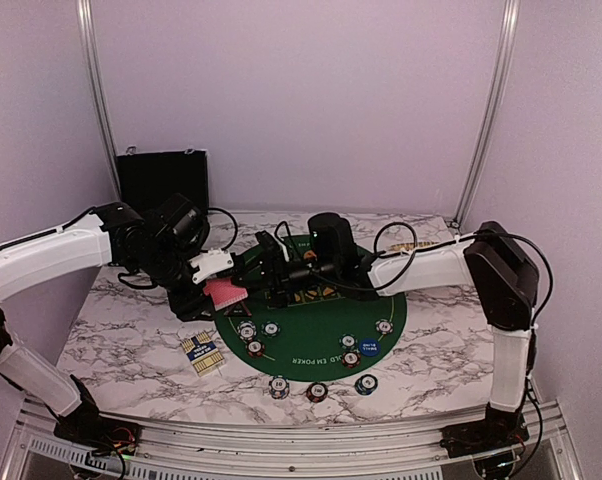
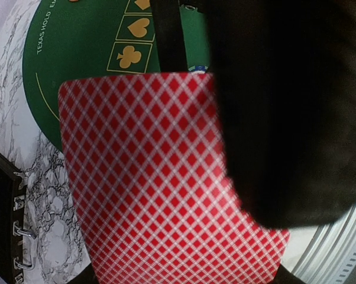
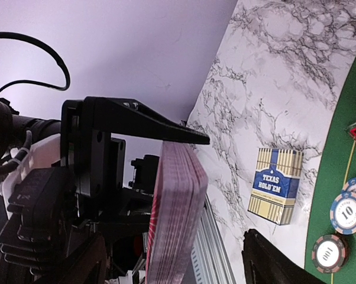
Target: Distribute texas hold em gaming equipment
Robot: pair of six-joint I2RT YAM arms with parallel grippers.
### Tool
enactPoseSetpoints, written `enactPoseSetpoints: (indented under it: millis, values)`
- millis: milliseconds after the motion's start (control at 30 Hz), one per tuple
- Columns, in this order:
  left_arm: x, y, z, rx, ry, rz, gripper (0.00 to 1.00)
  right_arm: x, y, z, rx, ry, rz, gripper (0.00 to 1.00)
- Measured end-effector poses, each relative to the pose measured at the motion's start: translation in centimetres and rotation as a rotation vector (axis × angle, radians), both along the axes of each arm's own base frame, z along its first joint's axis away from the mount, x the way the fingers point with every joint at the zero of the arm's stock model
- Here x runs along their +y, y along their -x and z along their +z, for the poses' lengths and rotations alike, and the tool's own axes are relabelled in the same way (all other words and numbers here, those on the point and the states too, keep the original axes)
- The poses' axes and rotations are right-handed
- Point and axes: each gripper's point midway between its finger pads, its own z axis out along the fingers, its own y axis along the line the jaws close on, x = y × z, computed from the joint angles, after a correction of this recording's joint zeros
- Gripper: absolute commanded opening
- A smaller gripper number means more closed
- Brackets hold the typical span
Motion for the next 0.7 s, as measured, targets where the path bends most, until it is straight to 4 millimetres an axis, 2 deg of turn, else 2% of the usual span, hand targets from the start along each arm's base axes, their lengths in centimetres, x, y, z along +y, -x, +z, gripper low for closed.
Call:
enactPoseSetpoints:
  millis: [133,333,400,633,667,700]
  values:
    - [0.0,0.0,0.0,0.000,0.000,-0.002,0.00,0.6,-0.4,0.1,0.008,-0.012,0.006,0.69]
    - [-0.1,0.0,0.1,-0.002,0.000,-0.003,0.00,1.2,-0.5,-1.0,0.038,-0.005,0.023,0.55]
    - [-0.1,0.0,0.0,-0.002,-0.001,-0.004,0.00,1.5,-0.5,-1.1,0.047,-0.009,0.029,0.49]
    - [-0.2,0.0,-0.3,0.004,-0.011,-0.010,0.00,2.0,-0.4,-0.1,0.058,-0.056,0.048,0.16]
    - [-0.1,0.0,-0.4,0.004,-0.014,-0.010,0.03,2.1,-0.4,-0.1,0.064,-0.057,0.048,0.12]
    - [-0.1,0.0,-0.4,0.001,-0.018,-0.011,0.16,2.1,-0.4,-0.2,0.076,-0.054,0.046,0.10]
